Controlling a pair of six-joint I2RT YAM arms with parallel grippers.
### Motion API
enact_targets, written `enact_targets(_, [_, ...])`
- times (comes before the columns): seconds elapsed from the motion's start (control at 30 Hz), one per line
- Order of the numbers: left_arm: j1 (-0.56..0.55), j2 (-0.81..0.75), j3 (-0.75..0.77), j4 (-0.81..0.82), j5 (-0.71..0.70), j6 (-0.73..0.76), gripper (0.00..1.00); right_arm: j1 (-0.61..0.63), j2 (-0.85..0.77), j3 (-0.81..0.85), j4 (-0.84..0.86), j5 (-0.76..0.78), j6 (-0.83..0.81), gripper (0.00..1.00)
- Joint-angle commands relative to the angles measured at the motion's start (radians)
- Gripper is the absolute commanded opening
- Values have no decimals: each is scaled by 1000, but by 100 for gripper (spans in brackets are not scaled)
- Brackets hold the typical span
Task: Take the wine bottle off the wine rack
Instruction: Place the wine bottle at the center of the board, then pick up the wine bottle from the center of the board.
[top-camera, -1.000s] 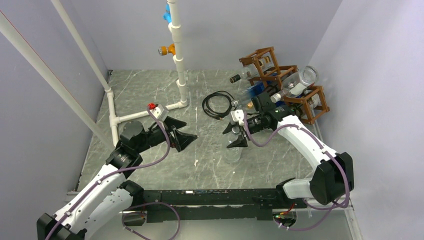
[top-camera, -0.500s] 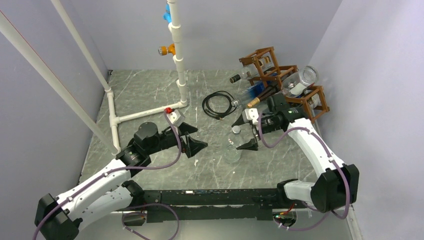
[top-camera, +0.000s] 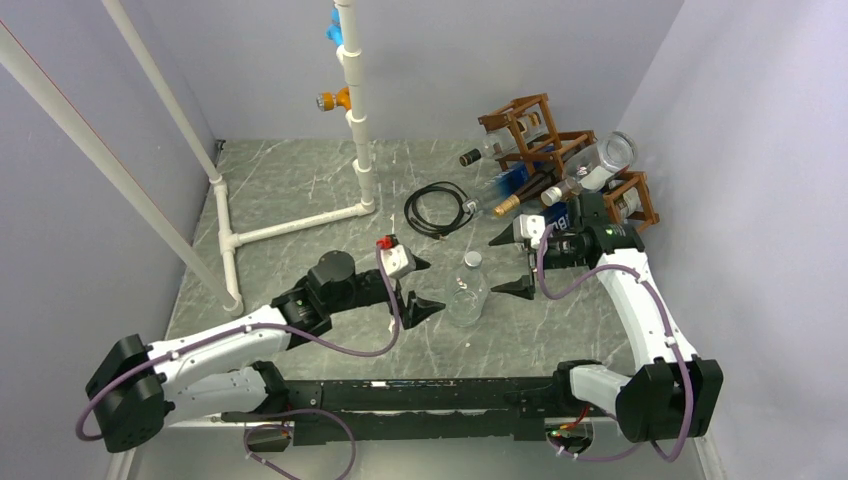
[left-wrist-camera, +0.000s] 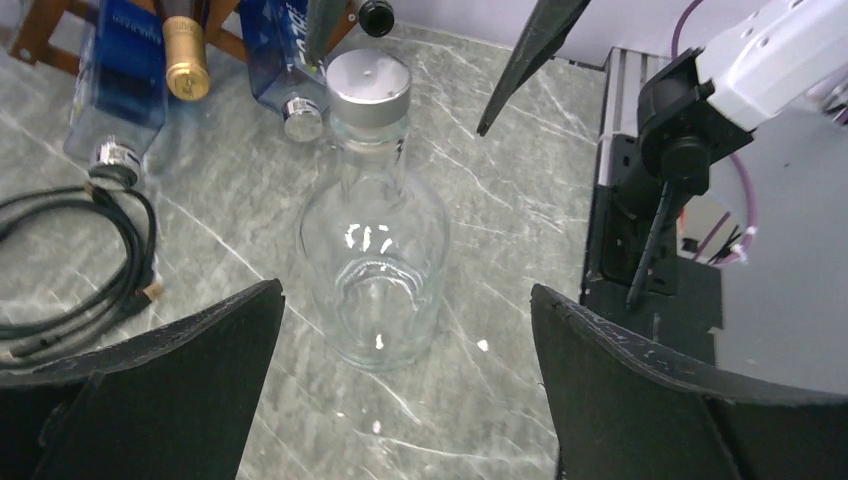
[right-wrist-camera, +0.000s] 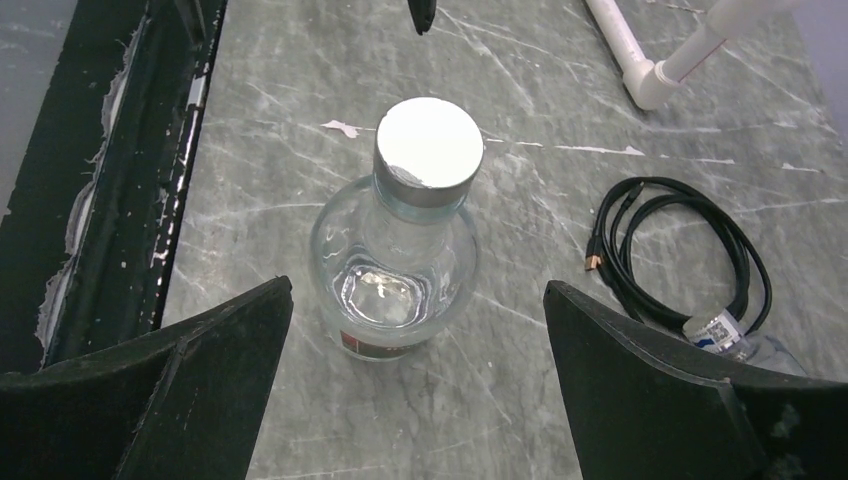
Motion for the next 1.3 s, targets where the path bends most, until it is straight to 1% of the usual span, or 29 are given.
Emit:
enact_targets(0.0, [-31,67,25,204,-25,158,99,-19,-21,-9,11,-54,-34,100])
enact_targets(0.13, [-33,156,37,312,-43,176,99,-25,-20,-17,18,-53,-34,100])
enact_targets(0.33, [-48,269,54,462,-64,134,99,-26,-15,-25,23,-52,-39,100])
enact_targets(0.63, [-91,378,89,560,-106,100,98,-27,-6,-27,22,-43,-46,100])
enact_targets(0.77, [-94,422,110,569,-144,91,93,-26,-4,-29,23,-41,-46,100])
enact_targets(0.87, [-94,448,141,540,-153,91,84,-27,-3,-30,25,-40,-43,100])
enact_targets(0.93, [-96,462,154,538,-156,91,81,-26,-4,-32,29,-38,-41,100])
enact_targets(0.97, [-97,469,155,545,-159,59,78,-27,-2,-33,30,-39,-41,100])
enact_targets(1.27, [-103,506,167,564,-168,31,67,-27,2,-37,37,-30,-37,100])
